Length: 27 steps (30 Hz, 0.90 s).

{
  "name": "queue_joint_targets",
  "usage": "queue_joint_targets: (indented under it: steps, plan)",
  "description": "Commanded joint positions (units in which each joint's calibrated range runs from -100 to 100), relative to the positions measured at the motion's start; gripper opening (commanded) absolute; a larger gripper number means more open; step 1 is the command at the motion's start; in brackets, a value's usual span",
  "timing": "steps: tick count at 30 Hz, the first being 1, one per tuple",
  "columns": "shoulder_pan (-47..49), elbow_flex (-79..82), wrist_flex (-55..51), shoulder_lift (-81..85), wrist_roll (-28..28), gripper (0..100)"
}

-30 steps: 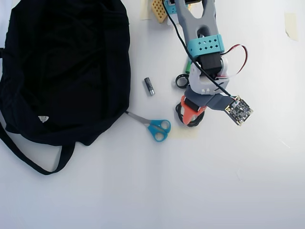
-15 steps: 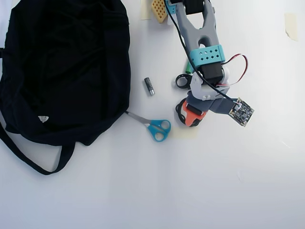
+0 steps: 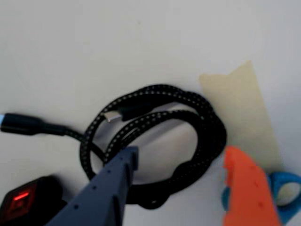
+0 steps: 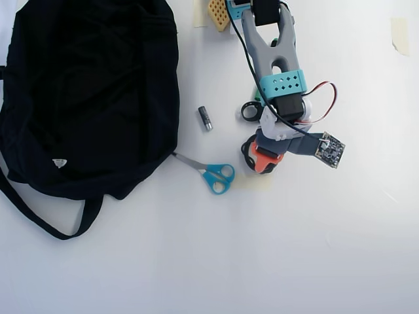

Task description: Put the cable into the black bag

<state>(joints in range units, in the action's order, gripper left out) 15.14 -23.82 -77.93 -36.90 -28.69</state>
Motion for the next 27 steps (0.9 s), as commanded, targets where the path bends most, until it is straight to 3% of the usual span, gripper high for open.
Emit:
queue_joint_targets:
  steps: [1, 27]
  plan:
    - [0.27, -1.88, -1.14, 0.72, -0.78, 32]
    - [-1.30, -1.88, -0.97, -2.68, -4.66, 34]
